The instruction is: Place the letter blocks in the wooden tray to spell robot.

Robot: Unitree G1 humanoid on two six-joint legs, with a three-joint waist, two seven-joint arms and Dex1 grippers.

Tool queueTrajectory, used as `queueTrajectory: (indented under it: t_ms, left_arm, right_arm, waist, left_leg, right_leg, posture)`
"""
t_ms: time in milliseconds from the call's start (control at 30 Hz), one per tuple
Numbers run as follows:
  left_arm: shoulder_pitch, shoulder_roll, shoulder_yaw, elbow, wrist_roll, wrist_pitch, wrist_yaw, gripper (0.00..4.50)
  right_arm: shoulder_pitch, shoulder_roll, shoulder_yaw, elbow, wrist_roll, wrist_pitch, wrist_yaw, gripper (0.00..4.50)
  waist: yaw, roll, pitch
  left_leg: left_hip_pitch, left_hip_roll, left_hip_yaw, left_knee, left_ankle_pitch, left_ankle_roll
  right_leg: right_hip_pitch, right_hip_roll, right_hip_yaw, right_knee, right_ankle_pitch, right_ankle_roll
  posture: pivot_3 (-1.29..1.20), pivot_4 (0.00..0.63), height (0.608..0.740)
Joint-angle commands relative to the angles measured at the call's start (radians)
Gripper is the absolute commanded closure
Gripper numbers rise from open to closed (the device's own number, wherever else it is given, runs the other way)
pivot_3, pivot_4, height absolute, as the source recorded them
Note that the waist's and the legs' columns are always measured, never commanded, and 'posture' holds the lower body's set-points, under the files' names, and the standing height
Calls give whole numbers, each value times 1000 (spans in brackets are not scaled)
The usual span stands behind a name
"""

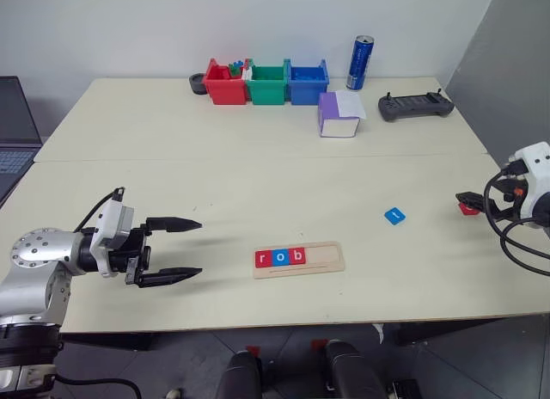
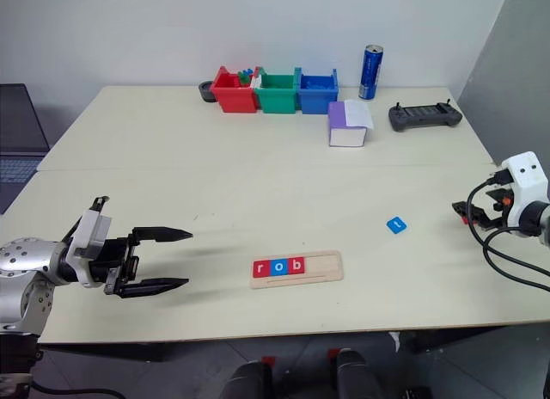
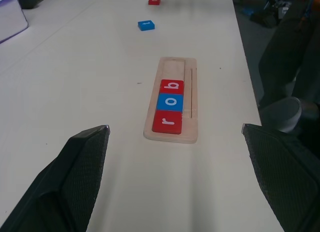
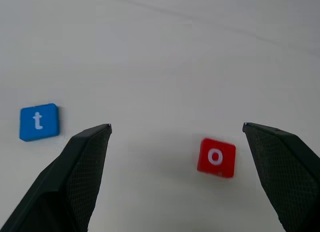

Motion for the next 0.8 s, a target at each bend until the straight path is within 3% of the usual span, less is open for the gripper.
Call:
queueTrajectory:
  t_ms: [33,500,800]
  left_arm:
    - [-2,8,15,-12,-7,-7,-4,0]
    - [-7,5,9,-17,-8,-5,1,0]
    - [15,3,19,-32,-13,-6,9,0]
  right_arm:
    - [-43,0,-31,60,7,15,-32,26]
    - [-322,-17,138,554,-110,-165,20,26]
    - [-377,-20,182,665,-168,-229,68,26]
  waist:
    - [0,0,0]
    - [-9,0,0]
    - [-9,1,0]
  left_leg:
    - [0,0,0,0,0,0]
    - [1,0,1,0,0,0]
    - [1,0,1,0,0,0]
  right_leg:
    - [0,0,0,0,0,0]
    - [0,0,1,0,0,1]
    - [0,0,1,0,1,2]
  posture:
    - [0,150,740]
    - [0,150,740]
    - [0,150,740]
